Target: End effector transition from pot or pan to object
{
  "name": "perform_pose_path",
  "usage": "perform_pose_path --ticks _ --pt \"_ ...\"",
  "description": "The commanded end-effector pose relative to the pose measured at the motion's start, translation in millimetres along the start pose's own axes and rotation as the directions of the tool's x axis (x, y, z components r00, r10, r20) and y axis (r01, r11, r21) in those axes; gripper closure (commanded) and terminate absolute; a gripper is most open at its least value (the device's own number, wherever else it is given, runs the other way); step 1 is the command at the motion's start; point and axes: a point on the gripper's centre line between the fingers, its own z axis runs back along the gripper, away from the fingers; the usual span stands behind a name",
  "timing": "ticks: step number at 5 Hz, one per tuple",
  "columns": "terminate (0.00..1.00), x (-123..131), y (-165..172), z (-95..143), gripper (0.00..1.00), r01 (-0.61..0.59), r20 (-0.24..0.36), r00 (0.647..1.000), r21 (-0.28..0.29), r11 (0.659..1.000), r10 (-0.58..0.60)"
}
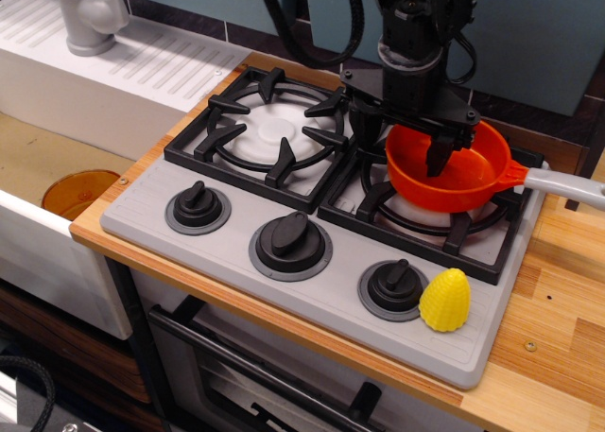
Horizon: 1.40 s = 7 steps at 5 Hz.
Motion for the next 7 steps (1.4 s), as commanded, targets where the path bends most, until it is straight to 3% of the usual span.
perform_pose_path --ticks 1,3,5,7 --pt "0.0 0 0 0 0.0 0.0 0.0 1.0 0.0 1.0 0.0" --pt "0.0 0 -6 69 0.0 0.025 -0.021 0.999 -0.004 1.0 -0.025" --pt "0.0 -26 -20 105 0.0 0.008 -0.058 0.998 0.0 1.0 -0.008" --pt "0.0 -58 -54 85 0.0 -0.01 -0.026 1.0 -0.017 1.0 0.01"
